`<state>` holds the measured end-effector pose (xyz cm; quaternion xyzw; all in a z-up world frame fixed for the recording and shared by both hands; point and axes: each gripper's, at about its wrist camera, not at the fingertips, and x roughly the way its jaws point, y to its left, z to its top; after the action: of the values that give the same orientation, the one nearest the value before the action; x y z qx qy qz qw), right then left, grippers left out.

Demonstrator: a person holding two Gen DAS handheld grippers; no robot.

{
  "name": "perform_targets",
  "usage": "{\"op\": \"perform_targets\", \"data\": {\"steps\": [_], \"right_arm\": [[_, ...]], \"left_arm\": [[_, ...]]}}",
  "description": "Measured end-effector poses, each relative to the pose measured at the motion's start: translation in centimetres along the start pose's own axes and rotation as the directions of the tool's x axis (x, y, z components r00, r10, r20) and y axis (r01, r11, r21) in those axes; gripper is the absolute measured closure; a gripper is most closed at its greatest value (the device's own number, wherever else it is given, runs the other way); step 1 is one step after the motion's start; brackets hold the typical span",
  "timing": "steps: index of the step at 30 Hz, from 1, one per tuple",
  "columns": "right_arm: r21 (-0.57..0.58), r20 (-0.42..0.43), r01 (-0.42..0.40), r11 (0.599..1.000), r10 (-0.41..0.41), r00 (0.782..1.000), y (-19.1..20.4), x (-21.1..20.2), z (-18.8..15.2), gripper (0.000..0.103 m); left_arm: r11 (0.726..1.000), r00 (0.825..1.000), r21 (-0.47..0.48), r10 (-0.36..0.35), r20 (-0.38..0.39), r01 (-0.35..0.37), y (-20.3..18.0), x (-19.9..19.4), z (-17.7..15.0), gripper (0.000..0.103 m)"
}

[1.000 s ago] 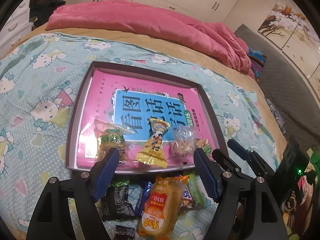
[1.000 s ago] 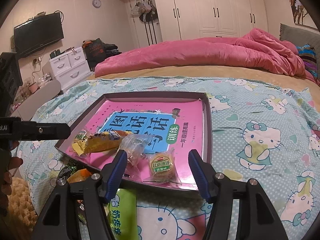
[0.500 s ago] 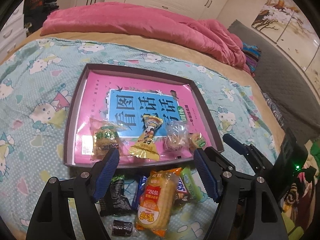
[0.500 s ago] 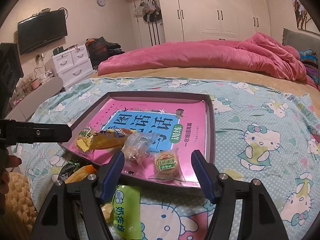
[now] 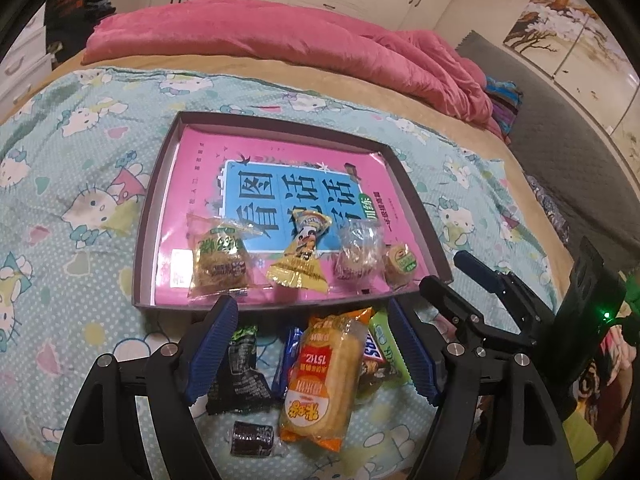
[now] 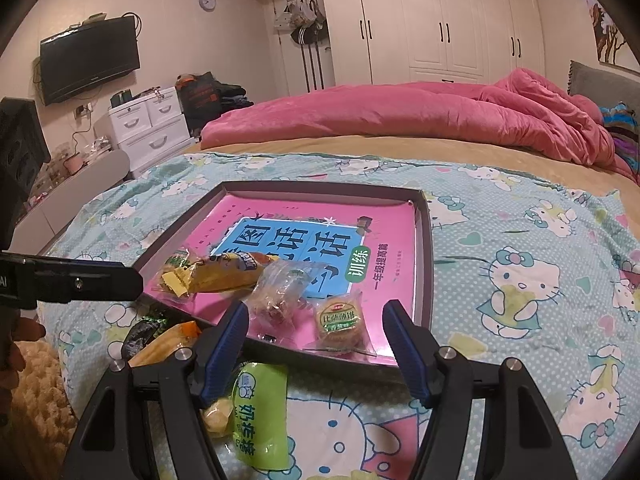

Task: Organize snacks
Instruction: 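Withdraw both tools from the tray back over the snack pile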

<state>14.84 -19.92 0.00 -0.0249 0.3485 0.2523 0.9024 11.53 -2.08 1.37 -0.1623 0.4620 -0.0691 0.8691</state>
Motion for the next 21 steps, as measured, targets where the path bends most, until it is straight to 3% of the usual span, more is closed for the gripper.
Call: {"op": "perform_targets", "data": {"steps": [21], "right_arm": [[-0.016,-0.010,-0.010,1.000,0.009,1.000,0.7,-0.5,-0.4,0.033]], "left_arm": [[0.999,0.999,0.045,0.021,-0.028,-0.020,-0.5,-0.5,-1.4,0.024]]}}
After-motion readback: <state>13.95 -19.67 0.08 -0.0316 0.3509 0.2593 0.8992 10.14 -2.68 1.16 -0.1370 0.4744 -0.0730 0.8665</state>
